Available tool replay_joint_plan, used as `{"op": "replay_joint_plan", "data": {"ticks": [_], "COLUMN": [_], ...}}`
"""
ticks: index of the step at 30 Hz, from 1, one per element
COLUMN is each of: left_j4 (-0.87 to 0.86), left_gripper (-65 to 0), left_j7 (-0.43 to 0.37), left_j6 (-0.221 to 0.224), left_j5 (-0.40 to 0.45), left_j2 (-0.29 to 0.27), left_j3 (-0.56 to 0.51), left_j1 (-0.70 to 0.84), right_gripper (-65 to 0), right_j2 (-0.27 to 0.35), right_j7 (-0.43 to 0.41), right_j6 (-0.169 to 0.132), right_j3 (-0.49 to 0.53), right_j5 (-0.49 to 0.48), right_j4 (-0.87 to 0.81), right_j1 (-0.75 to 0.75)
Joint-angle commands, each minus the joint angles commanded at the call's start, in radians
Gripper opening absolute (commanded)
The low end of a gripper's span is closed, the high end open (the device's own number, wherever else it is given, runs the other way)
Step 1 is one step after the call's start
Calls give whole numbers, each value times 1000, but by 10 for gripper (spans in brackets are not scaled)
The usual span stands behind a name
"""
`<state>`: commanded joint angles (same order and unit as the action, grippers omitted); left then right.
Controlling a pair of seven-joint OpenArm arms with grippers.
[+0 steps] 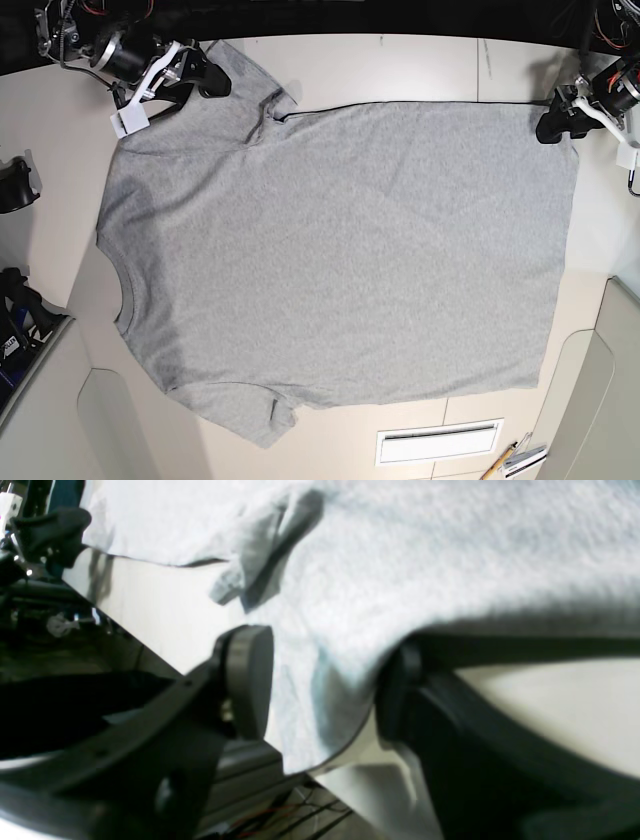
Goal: Fold the T-shirt properly
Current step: 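Lower both grippers and pinch the shirt's side edge at each end, then lift the gripped edge and pull it across the shirt body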
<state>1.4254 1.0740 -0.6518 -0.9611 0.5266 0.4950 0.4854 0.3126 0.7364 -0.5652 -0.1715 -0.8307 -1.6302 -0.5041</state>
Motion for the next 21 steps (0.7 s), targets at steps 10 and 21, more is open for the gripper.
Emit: {"op": "replay_joint_plan", "data": {"ticks": [10,21], "left_j4": [0,42], "left_gripper": [-650,-650], "left_j7": [-1,50], "left_j6": [-46,-46], "left_j5": [0,-82], "left_j2": [0,28], "left_j3": [0,41], "left_j1": [0,0], "right_gripper": [-650,-650], "right_j2": [-17,-13], "right_j7": [-29,35], "right_j6": [-4,-27], "right_j3": [0,-26], "right_j5": [3,-24], "right_j4": [0,-39], "right_j1": [31,27]}}
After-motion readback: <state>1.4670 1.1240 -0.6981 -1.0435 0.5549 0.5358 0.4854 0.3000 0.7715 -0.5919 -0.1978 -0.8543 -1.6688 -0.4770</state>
